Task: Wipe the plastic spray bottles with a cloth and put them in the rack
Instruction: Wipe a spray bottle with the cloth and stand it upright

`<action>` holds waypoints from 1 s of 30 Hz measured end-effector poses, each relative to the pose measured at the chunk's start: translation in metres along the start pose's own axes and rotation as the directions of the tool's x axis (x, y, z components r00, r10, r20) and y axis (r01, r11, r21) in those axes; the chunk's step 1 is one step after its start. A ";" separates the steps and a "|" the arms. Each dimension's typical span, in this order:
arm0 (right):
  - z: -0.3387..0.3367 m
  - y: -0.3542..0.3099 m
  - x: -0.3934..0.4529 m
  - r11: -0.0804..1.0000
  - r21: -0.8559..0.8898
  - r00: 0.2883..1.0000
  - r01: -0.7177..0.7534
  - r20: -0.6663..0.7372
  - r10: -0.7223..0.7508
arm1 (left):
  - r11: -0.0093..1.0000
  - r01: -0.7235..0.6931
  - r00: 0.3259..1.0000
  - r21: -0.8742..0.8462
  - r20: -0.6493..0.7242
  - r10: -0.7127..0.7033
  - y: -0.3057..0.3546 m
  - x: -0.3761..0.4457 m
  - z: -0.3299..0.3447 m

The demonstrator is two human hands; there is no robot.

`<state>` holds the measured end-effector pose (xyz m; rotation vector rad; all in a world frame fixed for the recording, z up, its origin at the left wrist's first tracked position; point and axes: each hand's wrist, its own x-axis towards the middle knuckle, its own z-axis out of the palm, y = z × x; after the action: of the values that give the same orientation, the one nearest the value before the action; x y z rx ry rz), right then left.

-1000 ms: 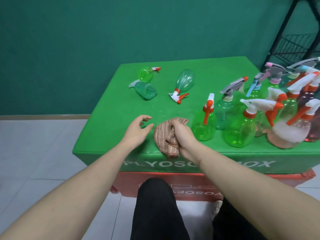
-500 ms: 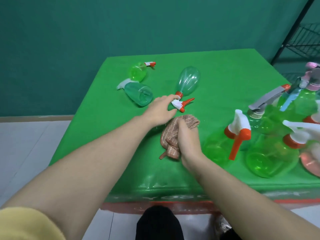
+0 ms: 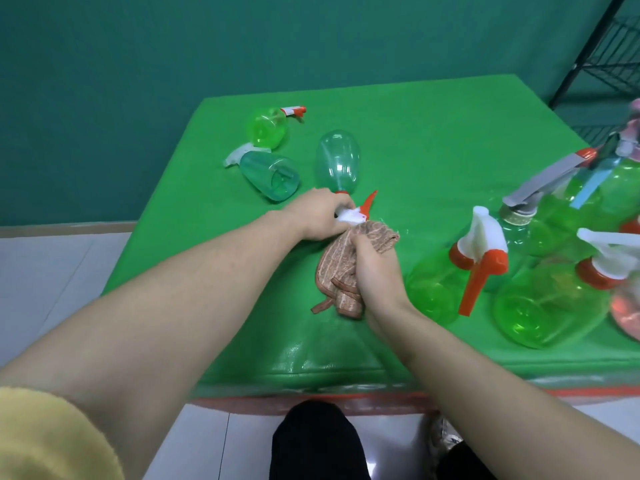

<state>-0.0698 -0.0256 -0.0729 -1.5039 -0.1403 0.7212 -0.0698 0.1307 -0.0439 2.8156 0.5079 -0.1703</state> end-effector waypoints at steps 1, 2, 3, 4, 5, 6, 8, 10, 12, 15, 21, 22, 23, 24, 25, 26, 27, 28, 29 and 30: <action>-0.001 0.000 -0.003 1.000 -0.018 1.000 0.002 0.009 -0.002 | 1.000 -0.004 1.000 -0.017 -0.020 0.004 0.001 -0.008 0.001; -0.003 -0.001 -0.008 0.999 -0.034 1.000 0.003 0.017 -0.002 | 1.000 -0.005 0.999 -0.022 -0.048 0.004 0.001 -0.017 0.001; -0.004 -0.002 -0.013 0.999 -0.043 1.000 -0.008 0.019 0.009 | 1.000 -0.007 0.997 -0.022 -0.079 0.005 0.002 -0.027 0.002; -0.006 -0.002 -0.019 0.999 -0.044 0.999 -0.028 0.021 0.029 | 1.000 -0.007 0.994 -0.023 -0.111 0.004 0.002 -0.037 0.003; -0.009 -0.003 -0.024 0.998 -0.028 0.998 -0.053 0.022 0.053 | 1.000 -0.004 0.990 -0.019 -0.141 0.001 0.003 -0.046 0.004; -0.012 -0.002 -0.029 0.997 -0.008 0.997 -0.072 0.024 0.072 | 1.000 0.000 0.986 -0.015 -0.166 -0.003 0.005 -0.055 0.005; -0.018 0.000 -0.037 0.997 0.012 0.996 -0.079 0.046 0.078 | 1.000 0.002 0.981 -0.026 -0.191 -0.007 0.011 -0.071 0.005; -0.024 0.002 -0.045 0.998 0.022 0.996 -0.065 0.056 0.063 | 0.998 0.004 0.977 -0.070 -0.211 -0.018 0.019 -0.086 0.004; -0.028 0.000 -0.053 0.997 0.038 0.996 -0.066 0.067 0.063 | 0.993 0.005 0.969 -0.117 -0.245 -0.033 0.028 -0.102 0.003; -0.033 -0.005 -0.064 0.997 0.018 0.993 -0.078 0.085 0.076 | 0.985 0.009 0.960 -0.175 -0.274 -0.058 0.041 -0.129 0.003; -0.030 -0.016 -0.085 0.979 0.136 0.978 -0.150 0.162 0.128 | 0.983 0.096 0.939 -0.157 -0.315 -0.142 0.063 -0.180 0.003; -0.028 -0.017 -0.088 0.974 0.162 0.974 -0.161 0.184 0.130 | 0.987 0.111 0.943 -0.120 -0.302 -0.143 0.066 -0.186 0.003; -0.027 -0.017 -0.091 0.968 0.185 0.969 -0.172 0.208 0.132 | 0.988 0.129 0.945 -0.081 -0.291 -0.147 0.070 -0.193 0.002; -0.026 -0.018 -0.093 0.964 0.199 0.964 -0.178 0.232 0.130 | 0.988 0.150 0.945 -0.045 -0.288 -0.157 0.072 -0.197 0.002; -0.026 -0.018 -0.096 0.963 0.200 0.960 -0.178 0.251 0.125 | 0.985 0.174 0.941 -0.014 -0.293 -0.170 0.074 -0.201 0.001; -0.025 -0.018 -0.098 0.966 0.188 0.955 -0.176 0.269 0.121 | 0.981 0.195 0.935 0.001 -0.302 -0.186 0.075 -0.204 0.001; -0.024 -0.019 -0.101 0.972 0.164 0.953 -0.166 0.280 0.116 | 0.977 0.212 0.930 0.000 -0.307 -0.202 0.076 -0.206 0.001; -0.023 -0.020 -0.102 0.980 0.125 0.953 -0.152 0.281 0.112 | 0.973 0.229 0.925 -0.010 -0.309 -0.220 0.075 -0.208 0.002; -0.022 -0.021 -0.103 0.987 0.083 0.957 -0.138 0.268 0.111 | 0.969 0.245 0.920 -0.024 -0.309 -0.240 0.076 -0.209 0.002; -0.021 -0.022 -0.103 0.991 0.045 0.960 -0.128 0.256 0.112 | 0.966 0.257 0.915 -0.041 -0.311 -0.256 0.076 -0.210 0.003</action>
<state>-0.1327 -0.0942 -0.0196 -1.3661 -0.2186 1.0066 -0.2384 -0.0070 0.0065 2.7773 0.9503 0.2342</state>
